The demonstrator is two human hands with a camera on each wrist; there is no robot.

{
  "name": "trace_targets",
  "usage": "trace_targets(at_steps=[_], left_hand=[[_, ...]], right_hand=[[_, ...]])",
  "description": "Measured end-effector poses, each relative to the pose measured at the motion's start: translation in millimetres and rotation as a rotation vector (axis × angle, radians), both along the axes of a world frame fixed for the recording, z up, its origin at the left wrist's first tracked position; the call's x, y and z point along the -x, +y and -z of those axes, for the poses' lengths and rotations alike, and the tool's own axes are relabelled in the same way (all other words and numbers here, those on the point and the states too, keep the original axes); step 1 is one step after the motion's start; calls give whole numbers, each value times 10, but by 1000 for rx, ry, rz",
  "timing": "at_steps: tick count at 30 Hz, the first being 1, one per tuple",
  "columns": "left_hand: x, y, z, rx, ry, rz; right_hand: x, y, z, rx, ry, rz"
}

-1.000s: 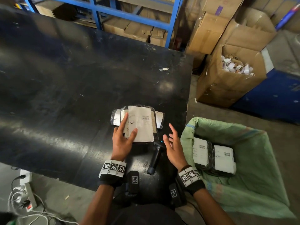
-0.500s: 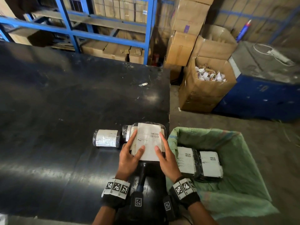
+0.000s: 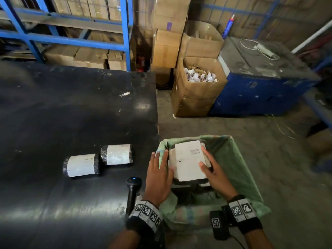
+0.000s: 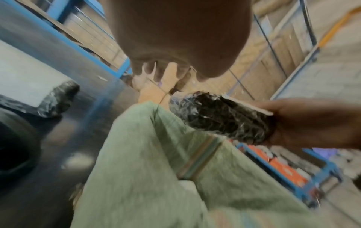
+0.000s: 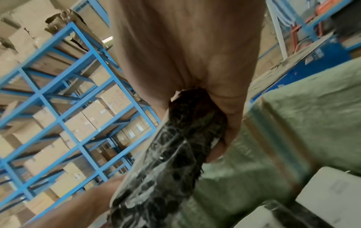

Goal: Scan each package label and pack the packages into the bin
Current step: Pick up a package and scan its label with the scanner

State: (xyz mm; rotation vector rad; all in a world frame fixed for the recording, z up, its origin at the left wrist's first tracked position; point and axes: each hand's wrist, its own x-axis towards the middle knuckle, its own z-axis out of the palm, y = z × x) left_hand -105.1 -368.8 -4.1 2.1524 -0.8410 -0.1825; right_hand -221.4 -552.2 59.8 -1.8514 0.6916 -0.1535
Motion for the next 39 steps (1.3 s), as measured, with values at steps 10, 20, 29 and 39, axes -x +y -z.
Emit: trace_targets(at_steps=[10,20,29,39], left_hand=[[199,-249,603,-323,-106,-26],[213,-261,622,-353,-97,-26],[195,-276,679,-375,-84,-33],[191,-257,654,-384,-94,-15]], right_hand=[[-246,-806,771,-24,442,-116],[-527,-1012,1029,-93,364,-164],[22,-1477,969,3,391,-51],[12,-1646,1257,126,483,-30]])
